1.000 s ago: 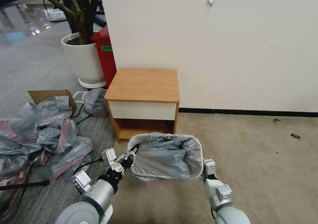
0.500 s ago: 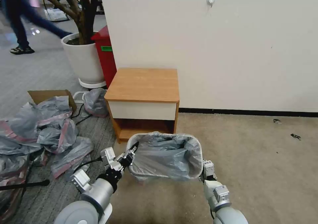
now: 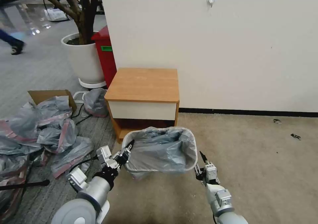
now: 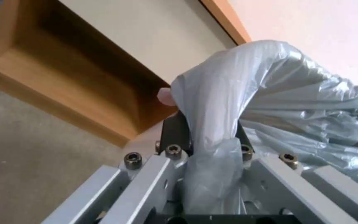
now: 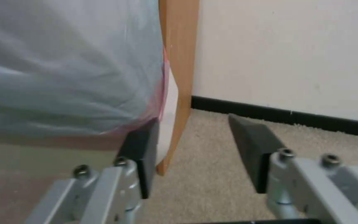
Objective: Pick up the garbage bag from the table and place it over the trash can.
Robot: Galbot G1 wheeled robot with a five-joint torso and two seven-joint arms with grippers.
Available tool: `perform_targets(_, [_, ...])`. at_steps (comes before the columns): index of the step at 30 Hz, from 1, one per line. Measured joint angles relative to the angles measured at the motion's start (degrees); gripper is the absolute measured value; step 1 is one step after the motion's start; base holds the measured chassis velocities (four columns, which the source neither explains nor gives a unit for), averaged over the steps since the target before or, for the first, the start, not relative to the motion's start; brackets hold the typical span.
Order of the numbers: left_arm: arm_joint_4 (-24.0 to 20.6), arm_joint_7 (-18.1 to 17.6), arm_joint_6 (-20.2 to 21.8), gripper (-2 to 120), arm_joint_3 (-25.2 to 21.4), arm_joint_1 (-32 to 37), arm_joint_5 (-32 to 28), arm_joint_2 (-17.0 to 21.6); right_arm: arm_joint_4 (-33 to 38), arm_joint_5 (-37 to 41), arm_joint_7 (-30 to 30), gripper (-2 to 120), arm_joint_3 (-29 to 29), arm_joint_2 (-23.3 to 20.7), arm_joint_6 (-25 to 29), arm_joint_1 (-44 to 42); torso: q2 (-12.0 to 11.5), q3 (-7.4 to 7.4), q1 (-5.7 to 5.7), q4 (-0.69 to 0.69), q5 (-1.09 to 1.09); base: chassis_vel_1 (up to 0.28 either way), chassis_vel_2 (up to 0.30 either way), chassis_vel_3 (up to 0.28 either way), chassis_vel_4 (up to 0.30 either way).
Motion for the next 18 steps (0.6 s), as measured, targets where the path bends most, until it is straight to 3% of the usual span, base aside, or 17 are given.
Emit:
perform_targets(4, [1.2, -0.4, -0.1, 4, 0.1, -0.9, 0.6, 0.2, 4.6, 2.8, -1.4, 69, 2.0, -0.4, 1.2, -3.5, 0.0, 0.00, 0.00, 0.00, 0.00, 0.000, 0.000, 0.000, 0.000])
perform_targets(12, [1.9, -0.7, -0.3, 3, -0.3, -0.9, 0.8, 0.4, 7.4, 4.0, -1.6, 95, 4.4, -0.4, 2.4, -5.3, 0.0, 0.00, 0.00, 0.00, 0.00, 0.000, 0.000, 0.000, 0.000])
perform_targets(18, [2.1, -1.0, -0.5, 3, -1.1, -1.0, 0.8, 0.7, 7.5, 4.3, -1.7, 100, 6.0, -0.2, 3.2, -5.7, 0.0, 0.00, 0.00, 0.00, 0.01, 0.000, 0.000, 0.000, 0.000])
